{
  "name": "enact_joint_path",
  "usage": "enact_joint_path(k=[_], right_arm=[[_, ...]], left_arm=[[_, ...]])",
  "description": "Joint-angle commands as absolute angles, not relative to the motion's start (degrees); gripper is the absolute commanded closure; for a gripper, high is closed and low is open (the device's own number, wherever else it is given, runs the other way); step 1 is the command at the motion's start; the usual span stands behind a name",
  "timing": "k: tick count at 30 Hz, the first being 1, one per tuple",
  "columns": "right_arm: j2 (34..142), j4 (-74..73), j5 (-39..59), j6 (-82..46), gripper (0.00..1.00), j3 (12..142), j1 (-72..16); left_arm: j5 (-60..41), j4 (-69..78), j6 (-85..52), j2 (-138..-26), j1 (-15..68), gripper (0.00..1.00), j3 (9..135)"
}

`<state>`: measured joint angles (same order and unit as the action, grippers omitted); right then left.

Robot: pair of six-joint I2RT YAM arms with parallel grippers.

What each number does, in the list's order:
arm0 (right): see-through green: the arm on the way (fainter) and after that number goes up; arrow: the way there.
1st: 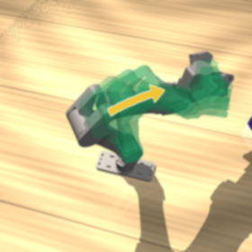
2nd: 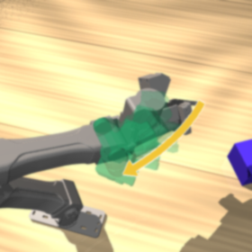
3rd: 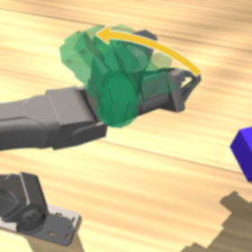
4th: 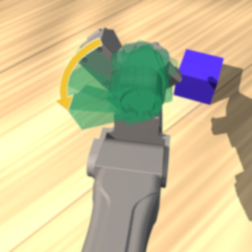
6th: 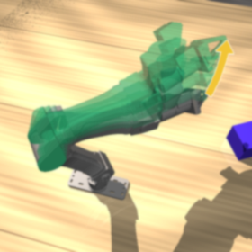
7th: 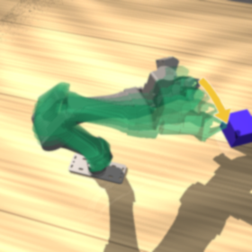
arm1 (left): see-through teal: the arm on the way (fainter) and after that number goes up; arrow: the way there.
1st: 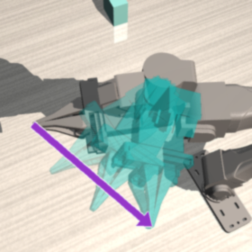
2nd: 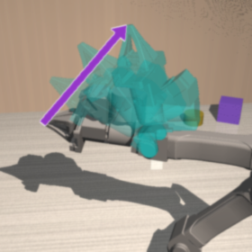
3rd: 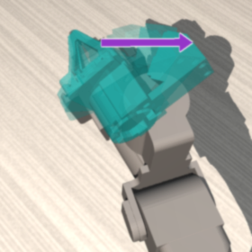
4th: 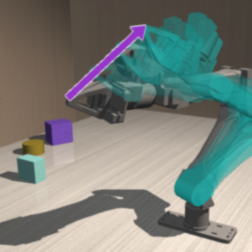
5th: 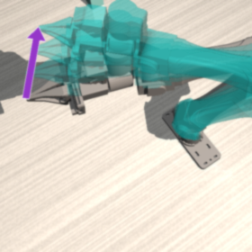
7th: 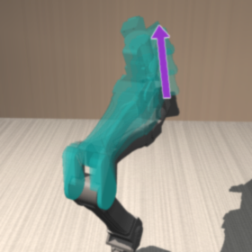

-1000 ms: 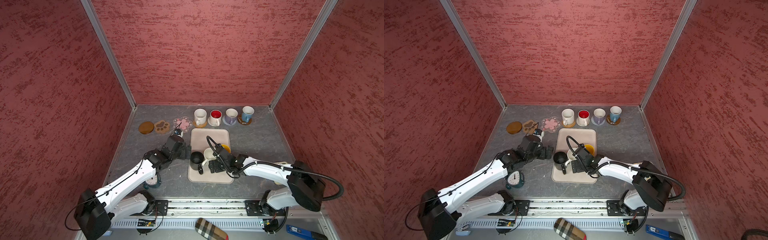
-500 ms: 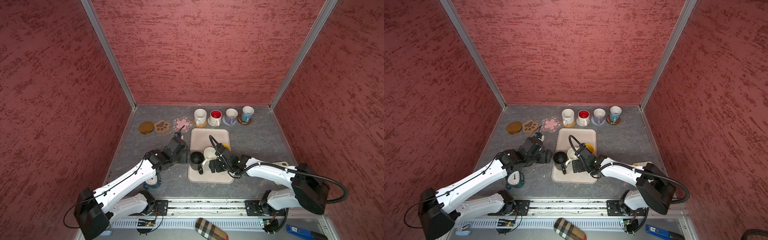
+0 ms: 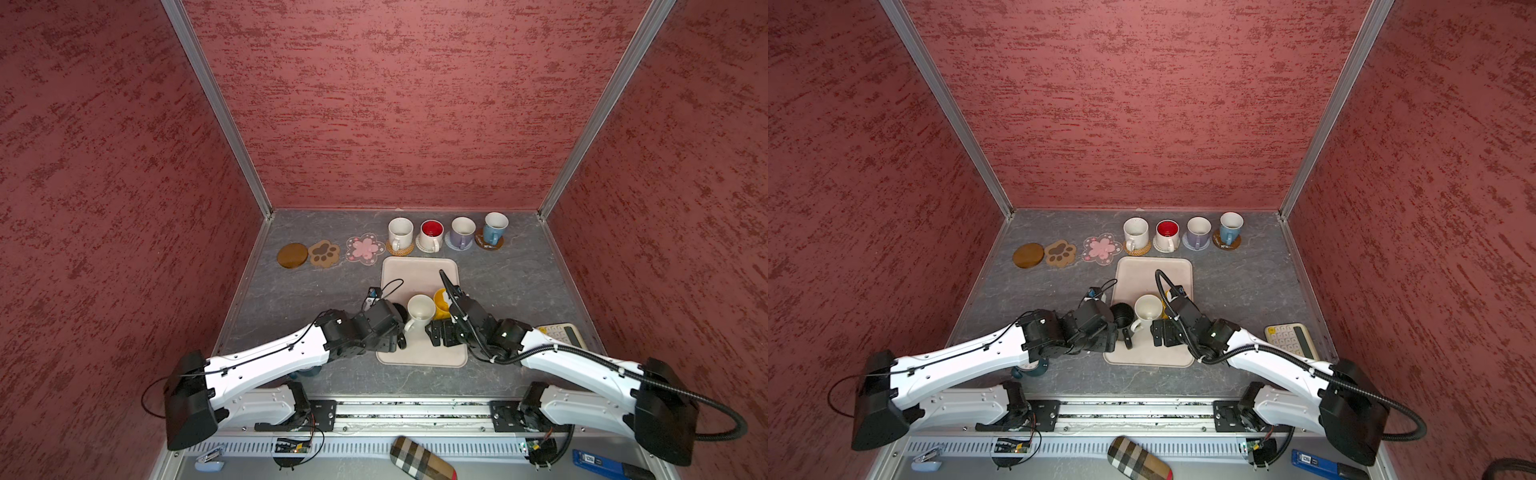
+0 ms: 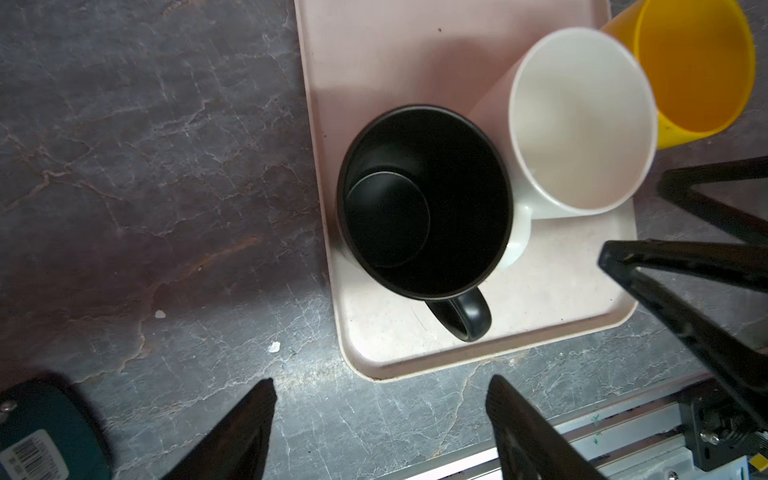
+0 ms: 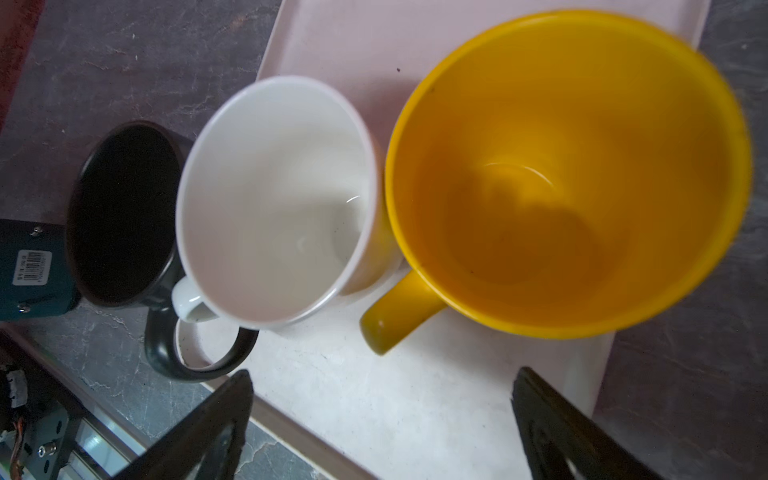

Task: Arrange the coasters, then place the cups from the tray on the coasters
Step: 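Lower the left gripper over the black mug while the right gripper lifts away, then close the left gripper on the black mug rim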

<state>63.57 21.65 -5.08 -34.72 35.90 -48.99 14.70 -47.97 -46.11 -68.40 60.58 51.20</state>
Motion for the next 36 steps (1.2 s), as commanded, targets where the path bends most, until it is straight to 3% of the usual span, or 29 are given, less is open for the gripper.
enact_joint_path(k=[1, 9, 23, 36], right_arm=[[60.23, 23.73, -9.29, -36.40, 0.02, 34.99, -47.79], [51.00, 25.06, -10.72, -36.71, 0.01, 32.37, -40.17], [49.10, 23.90, -7.20, -34.00, 0.01, 31.16, -34.48], [50.65, 22.47, -5.97, -32.89, 0.01, 29.79, -32.61]], left_arm=[[16.38, -46.32, -51.36, -69.78, 61.51, 0.21, 52.82], [14.71, -41.85, -54.57, -75.40, 62.59, 0.21, 54.75], [10.09, -36.05, -54.04, -84.08, 60.32, 0.32, 55.55], [7.04, -36.84, -51.20, -83.02, 56.62, 0.55, 53.18]])
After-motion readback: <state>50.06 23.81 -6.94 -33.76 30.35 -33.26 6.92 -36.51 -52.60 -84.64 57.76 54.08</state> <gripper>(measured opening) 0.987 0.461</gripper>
